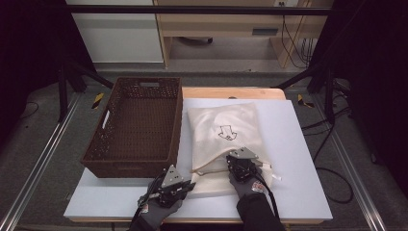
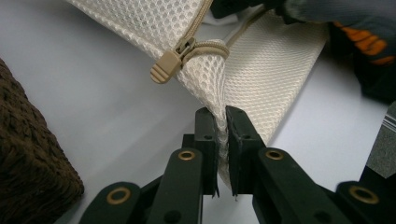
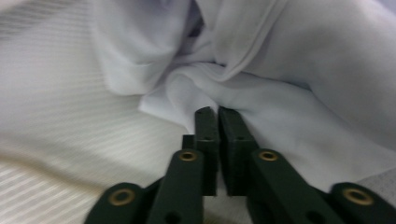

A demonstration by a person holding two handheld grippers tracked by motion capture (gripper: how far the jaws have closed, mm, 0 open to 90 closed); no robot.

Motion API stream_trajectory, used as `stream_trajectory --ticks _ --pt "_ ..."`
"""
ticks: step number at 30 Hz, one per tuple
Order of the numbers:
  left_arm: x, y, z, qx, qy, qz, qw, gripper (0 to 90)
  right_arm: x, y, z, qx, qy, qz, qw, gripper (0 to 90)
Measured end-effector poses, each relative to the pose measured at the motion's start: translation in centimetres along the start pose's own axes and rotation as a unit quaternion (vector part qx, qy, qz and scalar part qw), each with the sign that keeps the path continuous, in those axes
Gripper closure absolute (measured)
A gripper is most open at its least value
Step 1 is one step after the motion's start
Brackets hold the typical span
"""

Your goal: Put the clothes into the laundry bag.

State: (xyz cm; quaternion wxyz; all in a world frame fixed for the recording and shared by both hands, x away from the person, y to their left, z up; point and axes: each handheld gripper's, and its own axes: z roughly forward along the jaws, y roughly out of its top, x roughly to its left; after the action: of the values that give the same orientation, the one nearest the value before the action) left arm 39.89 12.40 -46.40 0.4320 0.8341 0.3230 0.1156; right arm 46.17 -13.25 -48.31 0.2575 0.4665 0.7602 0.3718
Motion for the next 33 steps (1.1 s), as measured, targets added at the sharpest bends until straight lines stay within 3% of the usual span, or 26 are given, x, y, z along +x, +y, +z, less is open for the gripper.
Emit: stream_trajectory --ticks 3,8,11,16,19,22,26,30,31,33 --pt "-0.1 0.0 0.1 -0.002 -0.001 0.001 1.0000 74.6 0.0 -0.1 -1.5 -0.008 0.027 -0.002 0.9996 71.5" --pt "-0.1 0.2 -0.1 -0.012 0.006 -0.001 0.9999 64.2 -0.3 -0.7 -4.6 -0.027 0.059 0.006 0.9979 67.4" --pt "0.1 0.3 -0.4 -0.018 0.009 -0.005 0.9998 62.3 -1.2 -1.3 -6.5 -0.035 0.066 0.016 0.9971 67.4" --pt "0.4 0.2 -0.2 -0.010 0.007 -0.014 0.9998 62.5 -3.2 -2.4 -8.9 -0.037 0.049 0.031 0.9976 69.3" --pt "0.5 0.0 0.3 0.002 -0.001 -0.019 0.9998 64.5 -3.0 -2.8 -8.4 -0.020 0.059 0.033 0.9975 67.8" --pt "0.3 -0.3 0.8 0.015 -0.008 -0.020 0.9997 65.4 -1.6 -2.6 -6.9 -0.009 0.065 0.014 0.9978 63.7" --pt "0.1 -0.4 1.2 0.025 -0.012 -0.014 0.9995 70.8 -0.3 -2.1 -4.3 0.008 0.054 -0.002 0.9985 63.2" --pt "0.1 -0.2 1.1 0.027 -0.016 -0.012 0.9994 82.3 -0.1 -1.8 -2.7 0.024 0.019 -0.002 0.9995 76.2" --pt "0.1 -0.2 1.0 0.029 -0.016 -0.012 0.9994 83.1 -0.2 -1.7 -2.4 0.029 0.019 0.010 0.9994 81.5" --pt "0.2 -0.1 0.9 0.030 -0.015 -0.010 0.9994 83.9 -0.6 -1.5 -2.0 0.029 0.007 0.010 0.9995 86.2"
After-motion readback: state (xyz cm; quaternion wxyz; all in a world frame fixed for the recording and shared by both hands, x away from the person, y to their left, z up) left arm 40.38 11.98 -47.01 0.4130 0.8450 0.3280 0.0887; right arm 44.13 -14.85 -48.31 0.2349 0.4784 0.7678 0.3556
